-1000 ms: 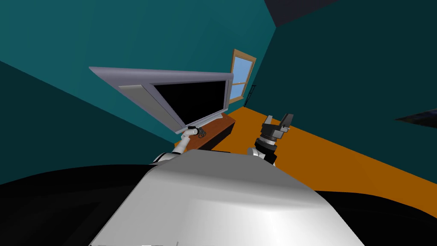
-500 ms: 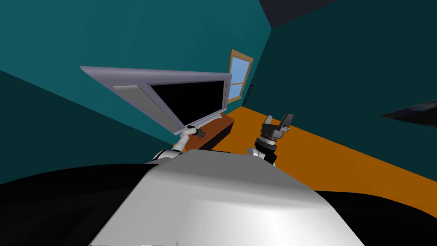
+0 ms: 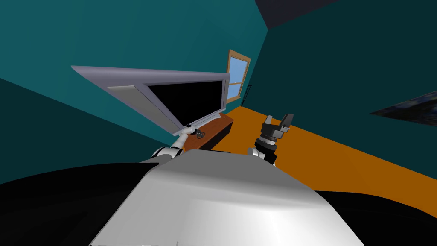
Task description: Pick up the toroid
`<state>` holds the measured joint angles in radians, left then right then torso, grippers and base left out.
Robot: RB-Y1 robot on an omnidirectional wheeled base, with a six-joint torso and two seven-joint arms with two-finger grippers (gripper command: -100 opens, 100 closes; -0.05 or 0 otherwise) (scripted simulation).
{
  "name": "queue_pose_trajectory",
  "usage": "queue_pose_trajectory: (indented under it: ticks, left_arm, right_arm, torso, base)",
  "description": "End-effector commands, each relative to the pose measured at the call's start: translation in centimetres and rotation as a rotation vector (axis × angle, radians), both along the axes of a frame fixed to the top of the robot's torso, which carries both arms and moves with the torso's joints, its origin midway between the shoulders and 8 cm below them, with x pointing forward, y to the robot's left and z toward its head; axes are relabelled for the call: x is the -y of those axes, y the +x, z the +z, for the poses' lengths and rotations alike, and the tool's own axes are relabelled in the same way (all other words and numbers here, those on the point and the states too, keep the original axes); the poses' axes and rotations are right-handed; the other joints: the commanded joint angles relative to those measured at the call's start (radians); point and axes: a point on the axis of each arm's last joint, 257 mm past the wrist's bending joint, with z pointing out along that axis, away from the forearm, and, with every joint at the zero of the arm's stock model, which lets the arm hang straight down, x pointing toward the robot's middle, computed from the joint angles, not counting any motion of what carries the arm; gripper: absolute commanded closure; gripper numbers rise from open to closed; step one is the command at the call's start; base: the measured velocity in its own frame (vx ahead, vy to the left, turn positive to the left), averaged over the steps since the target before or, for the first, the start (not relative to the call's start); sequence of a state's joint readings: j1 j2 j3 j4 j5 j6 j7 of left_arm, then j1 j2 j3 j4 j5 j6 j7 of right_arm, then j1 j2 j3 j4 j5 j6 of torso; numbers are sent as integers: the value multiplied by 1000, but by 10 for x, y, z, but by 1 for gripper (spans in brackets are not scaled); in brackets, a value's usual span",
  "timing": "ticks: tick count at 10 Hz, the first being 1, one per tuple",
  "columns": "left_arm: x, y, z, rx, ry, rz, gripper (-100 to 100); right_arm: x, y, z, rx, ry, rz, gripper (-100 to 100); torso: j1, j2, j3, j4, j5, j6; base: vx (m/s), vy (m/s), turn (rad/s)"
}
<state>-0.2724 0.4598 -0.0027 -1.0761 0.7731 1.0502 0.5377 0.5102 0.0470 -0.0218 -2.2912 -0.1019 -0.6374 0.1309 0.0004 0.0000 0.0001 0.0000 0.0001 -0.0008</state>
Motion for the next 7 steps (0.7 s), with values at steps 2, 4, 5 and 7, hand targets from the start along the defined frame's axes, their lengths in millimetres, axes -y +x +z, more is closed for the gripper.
queue_pose_trajectory:
  ticks: [2,4,5,7]
  left_arm:
    - [-16,-13,0,-91,-20,33,-100]
    - [-26,-20,2,-137,-27,54,-100]
    - [-31,-23,3,-152,-29,62,-100]
    - [-29,-21,2,-144,-28,57,0]
  right_arm:
    - [0,0,0,0,0,0,0]
    - [0,0,0,0,0,0,0]
    - [0,0,0,0,0,0,0]
    - [0,0,0,0,0,0,0]
  torso:
    - [0,0,0,0,0,0]
    - [0,0,0,0,0,0]
    - [0,0,0,0,0,0]
    - [0,0,0,0,0,0]
  base:
    - [-11,15,-73]
    - [1,2,-45]
    - [-5,6,-19]
    - [0,0,0]
